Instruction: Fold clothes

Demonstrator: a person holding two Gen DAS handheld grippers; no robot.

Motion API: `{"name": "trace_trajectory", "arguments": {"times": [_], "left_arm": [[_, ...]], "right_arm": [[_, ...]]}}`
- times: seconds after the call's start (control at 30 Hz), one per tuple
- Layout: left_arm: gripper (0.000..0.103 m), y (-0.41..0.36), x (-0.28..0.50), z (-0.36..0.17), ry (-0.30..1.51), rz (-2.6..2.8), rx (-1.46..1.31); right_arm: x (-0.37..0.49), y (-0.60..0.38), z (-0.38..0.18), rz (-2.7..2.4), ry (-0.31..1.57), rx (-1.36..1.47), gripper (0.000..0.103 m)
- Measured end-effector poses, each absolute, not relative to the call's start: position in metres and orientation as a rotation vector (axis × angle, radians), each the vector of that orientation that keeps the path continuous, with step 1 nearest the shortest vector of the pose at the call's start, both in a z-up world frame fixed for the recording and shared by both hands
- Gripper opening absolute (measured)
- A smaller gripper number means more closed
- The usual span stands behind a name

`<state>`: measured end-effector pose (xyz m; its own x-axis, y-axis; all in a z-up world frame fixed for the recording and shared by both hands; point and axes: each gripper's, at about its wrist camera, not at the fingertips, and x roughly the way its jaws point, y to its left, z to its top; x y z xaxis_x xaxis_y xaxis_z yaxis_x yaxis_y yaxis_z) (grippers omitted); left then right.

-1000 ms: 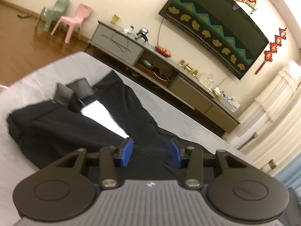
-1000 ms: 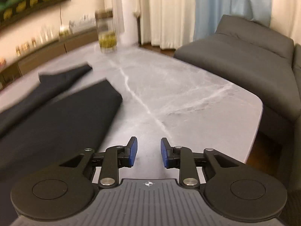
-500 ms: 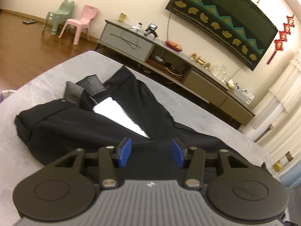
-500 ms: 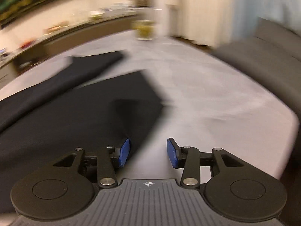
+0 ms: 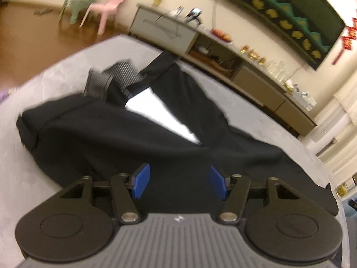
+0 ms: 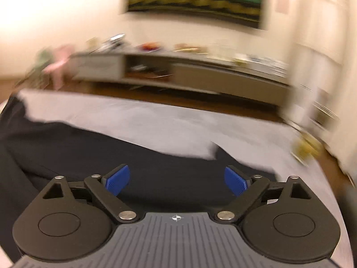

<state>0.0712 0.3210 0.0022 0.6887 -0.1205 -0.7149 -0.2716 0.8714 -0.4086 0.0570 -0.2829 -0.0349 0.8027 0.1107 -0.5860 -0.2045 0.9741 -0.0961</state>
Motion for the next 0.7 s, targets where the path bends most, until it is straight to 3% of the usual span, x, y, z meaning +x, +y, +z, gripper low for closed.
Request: {"name": "trace_trajectory", "arguments": {"times": [0.2,0.3,0.5,0.57,0.6,0.63,0.67,0.7], "left_arm": [[0.068,0.321,0.083,-0.021,0.889,0.154,-0.535],[0.068,0.320,0.082,-0.021,0.885,0.176,-0.521],[0.068,0.325,0.080,-0.018,0.888,0.168,-0.547],[0.068,0.330,0.078,-0.014,0.875,0.170,-0.561],[0.068,0.333,0.076,-0.010,0.860,0.175,-0.567],[0.068,0.338,0.073,-0.004,0.831,0.194,-0.568],[0.068,0.343,0.069,0.002,0.801,0.215,-0.569],[0.068,0.351,0.064,0.010,0.760,0.243,-0.576]], "right_arm": [[0.166,-0.176,-0.039,0.548,0.655,-0.222,0.094],[0.198,-0.113,-0.041,0.744,0.673,-0.224,0.102],[0.259,-0.018,-0.058,0.939,0.740,-0.335,0.101],[0.270,0.004,-0.063,0.958,0.790,-0.374,0.081],[0.274,0.010,-0.065,0.955,0.827,-0.388,0.036],[0.274,0.015,-0.065,0.946,0.847,-0.409,0.010],[0.268,0.017,-0.061,0.939,0.835,-0.437,0.010],[0.260,0.017,-0.053,0.945,0.809,-0.452,0.003]]}}
